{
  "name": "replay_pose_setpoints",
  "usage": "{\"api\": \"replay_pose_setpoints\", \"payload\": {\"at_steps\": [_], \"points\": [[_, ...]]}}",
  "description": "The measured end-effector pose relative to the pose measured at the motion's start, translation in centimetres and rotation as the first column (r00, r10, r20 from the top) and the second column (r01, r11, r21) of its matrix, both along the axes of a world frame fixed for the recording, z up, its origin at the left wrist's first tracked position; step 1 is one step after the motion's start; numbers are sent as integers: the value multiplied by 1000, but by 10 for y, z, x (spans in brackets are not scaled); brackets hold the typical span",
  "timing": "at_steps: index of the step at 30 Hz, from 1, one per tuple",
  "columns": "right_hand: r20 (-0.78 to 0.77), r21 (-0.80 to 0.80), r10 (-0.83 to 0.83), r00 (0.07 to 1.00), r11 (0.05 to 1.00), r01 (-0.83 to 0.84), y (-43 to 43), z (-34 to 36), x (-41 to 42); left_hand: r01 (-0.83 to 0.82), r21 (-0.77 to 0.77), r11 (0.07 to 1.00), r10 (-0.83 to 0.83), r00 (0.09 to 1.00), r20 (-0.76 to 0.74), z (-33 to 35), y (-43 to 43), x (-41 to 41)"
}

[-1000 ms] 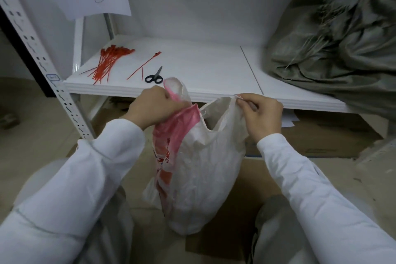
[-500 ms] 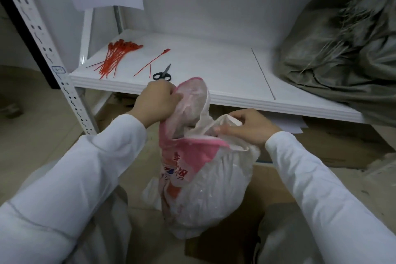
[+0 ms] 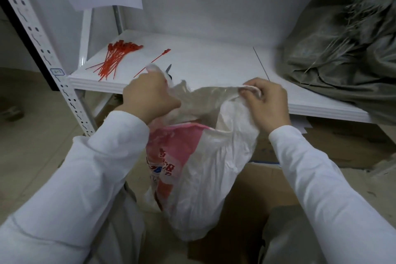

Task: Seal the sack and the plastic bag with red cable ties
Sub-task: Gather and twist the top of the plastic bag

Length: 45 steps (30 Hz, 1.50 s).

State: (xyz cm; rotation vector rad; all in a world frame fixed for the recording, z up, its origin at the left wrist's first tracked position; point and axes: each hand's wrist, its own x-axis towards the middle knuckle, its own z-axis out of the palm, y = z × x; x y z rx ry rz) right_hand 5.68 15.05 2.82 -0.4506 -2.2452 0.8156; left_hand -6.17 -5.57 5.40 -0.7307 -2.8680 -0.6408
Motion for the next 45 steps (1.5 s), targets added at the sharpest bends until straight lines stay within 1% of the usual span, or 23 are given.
{"api": "replay_pose_setpoints", "payload": {"at_steps": [1,2,4,6,8,9,10,12,14,16,18,19,20,22,25,28,30,34,35,38,42,43,45], "points": [[87,20,26,996,999,-28,-1,-4,-2,-37,22,999,37,999,-36,-3,2,-3],[162,25,48,986,998,-52,-3,-8,-3,-34,44,998,35,999,-27,-5,5,-6],[239,-12,90,967,996,-89,-6,-11,-3,36,16,999,-36,999,6,-9,11,-6],[279,-16,111,954,994,-111,-9,-8,0,125,-148,981,-131,991,-31,-14,16,-3],[306,-9,105,946,994,-108,-10,-6,4,171,-328,929,-205,976,-71,-19,20,-1],[310,-39,99,946,995,-92,-10,-5,7,178,-385,906,-224,971,-80,-20,22,0],[312,-81,91,946,994,-69,-10,-3,10,172,-412,895,-227,970,-88,-21,23,0],[382,-131,64,922,991,-14,-8,-1,16,153,-366,918,-195,977,-81,-22,25,-1],[552,-181,81,830,983,25,-6,3,24,156,-279,947,-176,983,-48,-19,26,2],[726,-235,148,672,971,39,-3,4,33,158,-205,966,-174,983,-58,-18,28,4],[841,-182,142,523,983,25,2,2,39,152,-164,975,-166,983,-74,-20,30,7],[872,-122,102,479,992,11,4,1,41,153,-159,975,-166,983,-74,-22,30,8],[882,-69,62,466,998,-3,6,1,41,157,-164,974,-171,982,-76,-23,32,8],[857,-25,27,515,1000,-10,9,3,36,158,-193,968,-178,980,-90,-25,37,9],[784,-45,40,620,999,-7,14,2,25,159,-240,957,-188,977,-100,-31,51,3],[743,-48,13,670,998,33,19,-9,20,148,-293,945,-196,970,-143,-35,73,-4],[728,-50,-19,686,995,81,23,-19,24,142,-308,941,-200,966,-163,-36,85,-5],[701,-14,-121,702,983,184,31,-27,43,173,-236,956,-207,970,-130,-32,90,-1],[680,-3,-139,720,981,192,31,-25,46,171,-233,957,-202,973,-114,-33,87,0],[581,70,-186,793,981,179,26,-19,44,167,-250,954,-191,979,-75,-38,77,0],[417,135,-221,882,974,180,7,-20,21,184,-258,948,-209,975,-73,-44,58,-4],[370,137,-220,903,974,182,4,-20,14,189,-234,954,-207,977,-55,-45,52,-6],[289,129,-203,936,977,172,2,-14,-2,175,-125,977,-177,984,-3,-44,41,-16]]}}
